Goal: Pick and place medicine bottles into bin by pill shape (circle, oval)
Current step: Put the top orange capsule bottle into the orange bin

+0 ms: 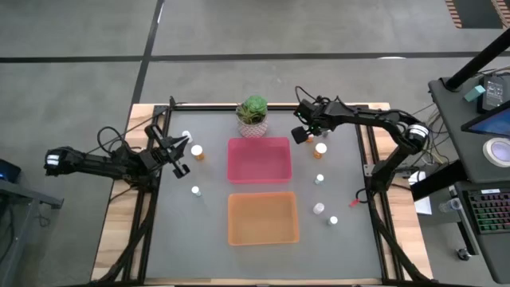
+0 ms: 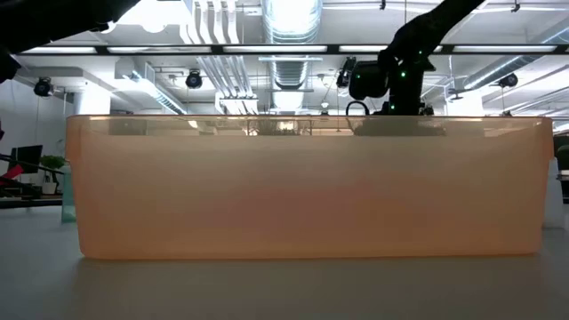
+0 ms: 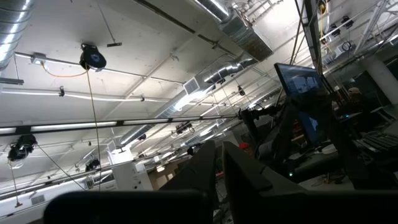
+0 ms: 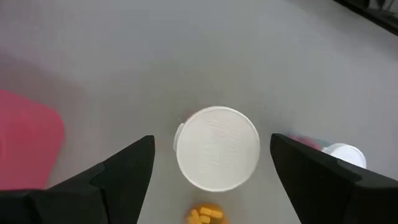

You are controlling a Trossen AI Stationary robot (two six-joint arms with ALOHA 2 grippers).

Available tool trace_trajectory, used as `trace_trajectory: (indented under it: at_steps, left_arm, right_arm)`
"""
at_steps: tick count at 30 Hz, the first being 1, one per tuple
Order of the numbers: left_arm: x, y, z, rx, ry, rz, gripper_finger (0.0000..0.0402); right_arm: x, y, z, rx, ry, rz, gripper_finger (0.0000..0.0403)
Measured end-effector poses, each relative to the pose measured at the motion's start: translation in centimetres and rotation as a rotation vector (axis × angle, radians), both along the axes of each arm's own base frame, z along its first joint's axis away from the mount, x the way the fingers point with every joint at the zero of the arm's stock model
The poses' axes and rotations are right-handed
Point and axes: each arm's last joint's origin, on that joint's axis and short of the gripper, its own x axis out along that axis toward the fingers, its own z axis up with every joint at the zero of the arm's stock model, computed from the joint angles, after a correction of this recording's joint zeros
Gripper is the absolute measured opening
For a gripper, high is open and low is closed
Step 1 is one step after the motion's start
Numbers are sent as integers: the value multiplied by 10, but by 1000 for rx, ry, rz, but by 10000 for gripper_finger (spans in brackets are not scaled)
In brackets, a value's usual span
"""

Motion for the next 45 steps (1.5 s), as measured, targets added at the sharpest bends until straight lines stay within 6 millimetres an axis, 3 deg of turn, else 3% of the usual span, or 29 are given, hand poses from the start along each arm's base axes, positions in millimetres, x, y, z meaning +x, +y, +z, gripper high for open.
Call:
trace_trajectory:
  at_steps: [9, 24, 34, 38, 45]
  left_arm:
    - [0, 0, 0, 0, 0, 0, 13]
    - [0, 0, 0, 0, 1, 0, 13]
    - [0, 0, 0, 0, 1, 0, 13]
    - [0, 0, 0, 0, 1, 0, 13]
    - [0, 0, 0, 2, 0, 1, 13]
  right_arm:
    - [3, -3, -8, -11, 28, 1, 303]
    - [2, -2, -6, -16, 24, -3, 212]
    - [2, -2, -4, -17, 18, 3, 207]
    - [0, -1, 8, -23, 11, 10, 207]
    - [3, 12, 49, -69, -60, 49, 206]
